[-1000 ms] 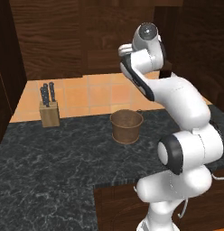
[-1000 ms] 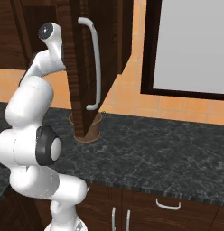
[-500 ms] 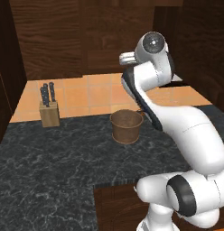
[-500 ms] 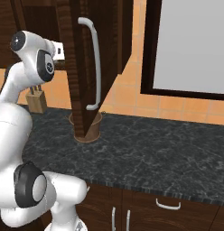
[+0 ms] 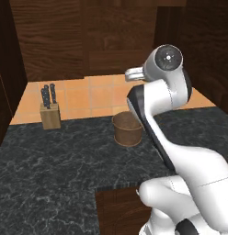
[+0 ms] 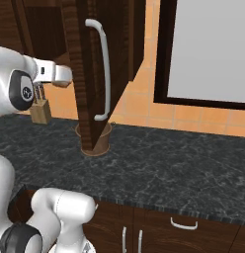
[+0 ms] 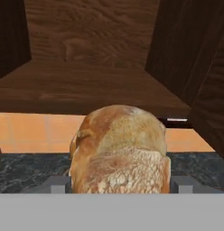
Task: Open the cabinet, pick up the bread from the cabinet and place it in the basket. Then move the basket to the dining counter.
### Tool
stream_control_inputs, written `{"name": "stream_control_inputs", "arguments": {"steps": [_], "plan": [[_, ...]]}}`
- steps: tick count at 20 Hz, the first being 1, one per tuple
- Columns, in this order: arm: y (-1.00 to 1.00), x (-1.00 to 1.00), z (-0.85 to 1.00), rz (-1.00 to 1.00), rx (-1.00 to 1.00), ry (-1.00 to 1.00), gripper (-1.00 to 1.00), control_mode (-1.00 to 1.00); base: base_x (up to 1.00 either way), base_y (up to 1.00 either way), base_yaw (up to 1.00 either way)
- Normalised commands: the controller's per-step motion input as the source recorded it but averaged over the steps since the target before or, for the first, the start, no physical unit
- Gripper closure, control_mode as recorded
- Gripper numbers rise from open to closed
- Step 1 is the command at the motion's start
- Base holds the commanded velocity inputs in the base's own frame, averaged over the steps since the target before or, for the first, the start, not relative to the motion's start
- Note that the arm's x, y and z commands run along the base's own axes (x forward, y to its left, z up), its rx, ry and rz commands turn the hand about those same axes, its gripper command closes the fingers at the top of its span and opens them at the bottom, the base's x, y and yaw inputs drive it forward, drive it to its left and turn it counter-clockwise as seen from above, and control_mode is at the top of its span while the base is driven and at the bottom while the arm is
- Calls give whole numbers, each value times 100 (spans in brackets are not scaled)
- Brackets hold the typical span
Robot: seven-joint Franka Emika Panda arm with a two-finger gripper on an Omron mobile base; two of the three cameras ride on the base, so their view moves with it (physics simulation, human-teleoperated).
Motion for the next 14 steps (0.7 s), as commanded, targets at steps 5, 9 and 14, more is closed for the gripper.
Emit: {"name": "stream_control_inputs", "arguments": {"steps": [5, 9, 14], "plan": [[16, -96, -44, 1, -3, 20, 100, -100, 0, 0, 0], [19, -11, -100, 4, -14, 27, 100, -100, 0, 0, 0], [0, 36, -88, 10, -4, 18, 100, -100, 0, 0, 0]]}}
